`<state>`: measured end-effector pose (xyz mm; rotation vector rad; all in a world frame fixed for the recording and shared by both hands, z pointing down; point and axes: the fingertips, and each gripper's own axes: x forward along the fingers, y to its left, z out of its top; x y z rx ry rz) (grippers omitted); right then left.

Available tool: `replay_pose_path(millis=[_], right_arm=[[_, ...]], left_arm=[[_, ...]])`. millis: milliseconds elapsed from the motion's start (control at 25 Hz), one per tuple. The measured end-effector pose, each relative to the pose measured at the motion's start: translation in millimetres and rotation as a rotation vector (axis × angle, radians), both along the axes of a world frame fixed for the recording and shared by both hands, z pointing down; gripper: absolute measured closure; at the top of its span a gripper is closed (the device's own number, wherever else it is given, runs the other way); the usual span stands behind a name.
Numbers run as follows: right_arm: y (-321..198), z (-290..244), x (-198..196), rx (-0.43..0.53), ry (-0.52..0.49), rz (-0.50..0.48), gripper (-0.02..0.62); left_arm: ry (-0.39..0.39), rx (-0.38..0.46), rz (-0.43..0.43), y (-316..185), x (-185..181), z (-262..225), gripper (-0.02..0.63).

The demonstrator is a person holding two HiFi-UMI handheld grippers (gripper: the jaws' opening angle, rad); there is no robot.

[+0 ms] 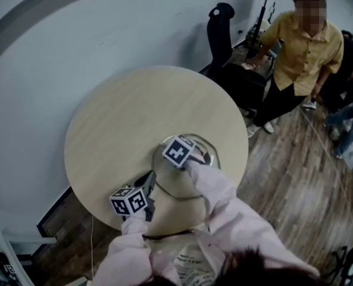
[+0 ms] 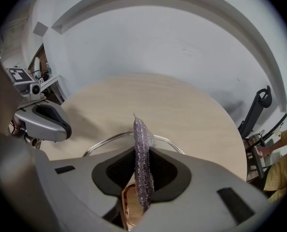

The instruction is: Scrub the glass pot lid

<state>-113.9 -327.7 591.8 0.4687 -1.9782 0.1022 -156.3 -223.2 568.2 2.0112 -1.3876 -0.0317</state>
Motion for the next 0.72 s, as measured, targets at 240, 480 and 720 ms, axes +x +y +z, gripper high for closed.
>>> replay_pose_path(millis=[240,480,720], right_arm=[[8.7,-0.9,-7.7,0.011,0.005,-0.047,0.508],[18.9,-0.3,-18.0,0.020,0.006,-0.095,0.508],[27.9,2.3,-25.8,0.041,0.024,-0.171,0.508]], left_arm=[[-0.002,-0.005,-0.005,6.6,-1.7,0.2,0.607],[-0.003,-0.007,-0.013,12.8,-5.3,0.2,0.607],[-0.004,-0.009,-0.021,15.5,-3.2,0.9,0.607]])
